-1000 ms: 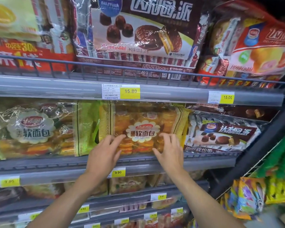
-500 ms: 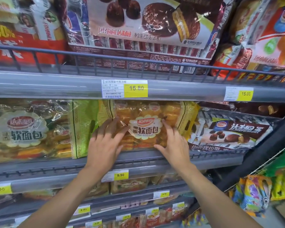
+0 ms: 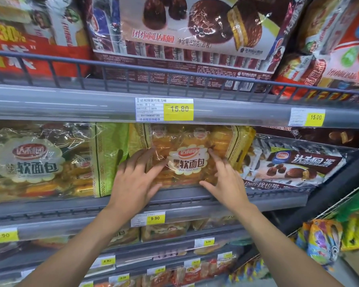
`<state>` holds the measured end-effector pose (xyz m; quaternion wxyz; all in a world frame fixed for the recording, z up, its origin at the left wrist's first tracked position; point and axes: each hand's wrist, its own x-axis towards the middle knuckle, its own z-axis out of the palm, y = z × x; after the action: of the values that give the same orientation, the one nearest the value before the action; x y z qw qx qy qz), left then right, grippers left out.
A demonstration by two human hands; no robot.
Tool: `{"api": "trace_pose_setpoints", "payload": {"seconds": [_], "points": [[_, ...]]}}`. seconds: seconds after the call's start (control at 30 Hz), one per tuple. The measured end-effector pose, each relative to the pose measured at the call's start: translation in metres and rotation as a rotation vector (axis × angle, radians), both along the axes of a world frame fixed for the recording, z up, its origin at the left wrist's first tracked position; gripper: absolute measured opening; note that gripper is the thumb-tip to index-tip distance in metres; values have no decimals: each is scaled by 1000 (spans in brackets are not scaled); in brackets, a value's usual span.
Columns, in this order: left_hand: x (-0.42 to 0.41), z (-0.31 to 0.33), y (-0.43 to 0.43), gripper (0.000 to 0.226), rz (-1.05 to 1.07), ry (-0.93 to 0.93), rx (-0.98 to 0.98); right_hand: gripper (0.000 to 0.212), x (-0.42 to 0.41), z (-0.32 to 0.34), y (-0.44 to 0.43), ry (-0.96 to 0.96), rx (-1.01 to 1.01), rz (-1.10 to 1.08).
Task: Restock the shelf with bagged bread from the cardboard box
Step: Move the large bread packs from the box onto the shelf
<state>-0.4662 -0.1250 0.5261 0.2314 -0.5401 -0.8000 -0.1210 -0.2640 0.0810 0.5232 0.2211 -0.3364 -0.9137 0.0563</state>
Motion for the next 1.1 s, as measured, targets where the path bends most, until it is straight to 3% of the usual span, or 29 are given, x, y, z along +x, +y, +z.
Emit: {"api": "trace_pose_setpoints", "payload": {"seconds": [0.23, 0.6, 0.87, 1.1], "points": [[16, 5, -7, 64, -4, -41, 59, 94, 15, 4, -9, 13, 29, 37], [76, 10, -16, 72, -55, -49, 81, 80, 94, 7, -33, 62, 32, 3], [188, -4, -2, 86, -247, -20, 22, 81, 227, -1, -65, 45, 95, -156], [324, -44, -7, 88, -429, -64, -92, 86, 385, -43, -108, -15, -7, -363]]}}
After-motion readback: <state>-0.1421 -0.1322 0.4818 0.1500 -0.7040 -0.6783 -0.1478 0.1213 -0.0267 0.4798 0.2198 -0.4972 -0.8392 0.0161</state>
